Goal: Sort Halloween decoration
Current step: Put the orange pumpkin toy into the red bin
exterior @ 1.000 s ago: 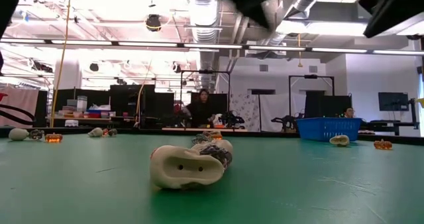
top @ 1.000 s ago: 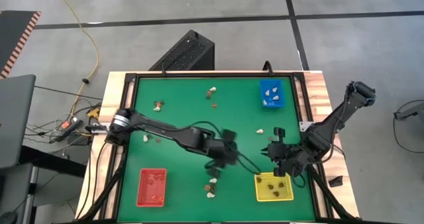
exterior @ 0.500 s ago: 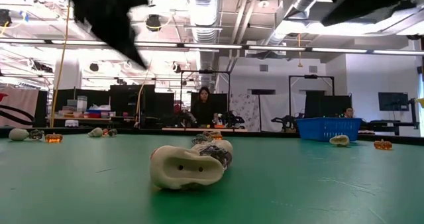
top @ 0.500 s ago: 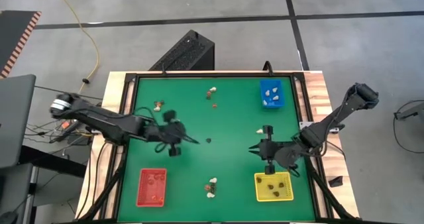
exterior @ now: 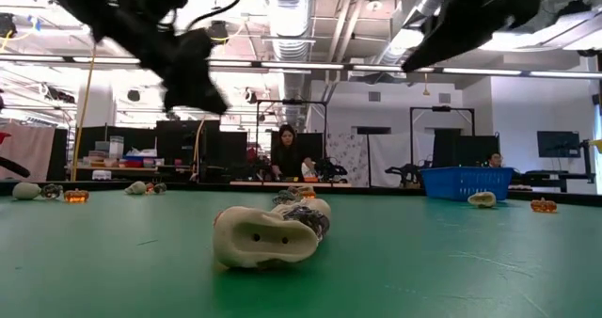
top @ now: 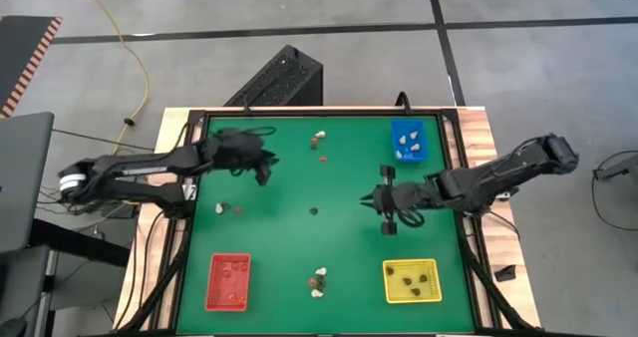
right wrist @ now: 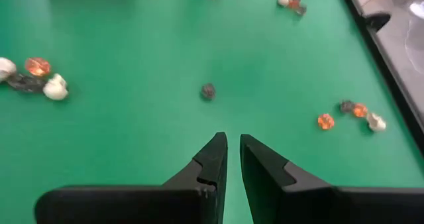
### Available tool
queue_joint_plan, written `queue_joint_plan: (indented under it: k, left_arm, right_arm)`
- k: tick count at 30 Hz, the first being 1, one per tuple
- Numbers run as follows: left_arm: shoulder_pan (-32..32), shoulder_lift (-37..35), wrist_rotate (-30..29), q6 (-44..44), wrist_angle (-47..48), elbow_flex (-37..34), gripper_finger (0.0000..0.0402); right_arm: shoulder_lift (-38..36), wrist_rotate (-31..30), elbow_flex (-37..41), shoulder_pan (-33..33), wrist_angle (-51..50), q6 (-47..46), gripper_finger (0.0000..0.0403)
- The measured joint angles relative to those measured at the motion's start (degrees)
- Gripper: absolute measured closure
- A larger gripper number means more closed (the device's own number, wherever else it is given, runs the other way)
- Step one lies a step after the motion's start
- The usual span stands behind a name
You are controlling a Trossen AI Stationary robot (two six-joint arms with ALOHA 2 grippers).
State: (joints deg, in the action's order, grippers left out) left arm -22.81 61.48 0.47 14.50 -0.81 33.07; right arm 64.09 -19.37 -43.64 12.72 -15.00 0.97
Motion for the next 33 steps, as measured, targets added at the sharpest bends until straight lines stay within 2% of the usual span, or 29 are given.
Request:
queue_joint_plan:
  k: [4,9,12,15,20,25,33]
  left_arm:
    - [-0.7,13.5,3.4,-7.7,-3.5,7.1,0.0279]
    - [-0.3,31.5,5.7,-11.9,-2.9,21.6,0.0244]
    - [-0.3,39.8,8.6,-12.3,0.4,29.8,0.0226]
    - [-0.3,45.6,8.1,-12.2,6.0,36.0,0.0216]
    - [-0.5,52.1,3.7,-8.5,12.5,43.8,0.0214]
    - [-0.5,56.0,0.3,-7.6,17.7,48.6,0.0214]
    - [-0.7,57.8,-2.3,-6.7,21.3,49.6,0.0214]
  right_arm:
    - [0.9,4.0,0.0,-4.4,-1.5,-0.3,0.0327]
    - [2.5,4.6,0.0,-5.7,-3.9,-1.3,0.0327]
    - [2.8,4.6,0.0,-5.6,-6.1,-1.7,0.0327]
    - [2.6,4.6,0.0,-5.3,-8.4,-3.3,0.0327]
    - [2.3,4.5,0.0,-4.4,-11.2,-5.0,0.0327]
    - [2.3,4.5,1.0,-3.2,-11.0,-5.0,0.0327]
    - [2.2,4.5,3.9,-5.8,-8.4,-3.9,0.0327]
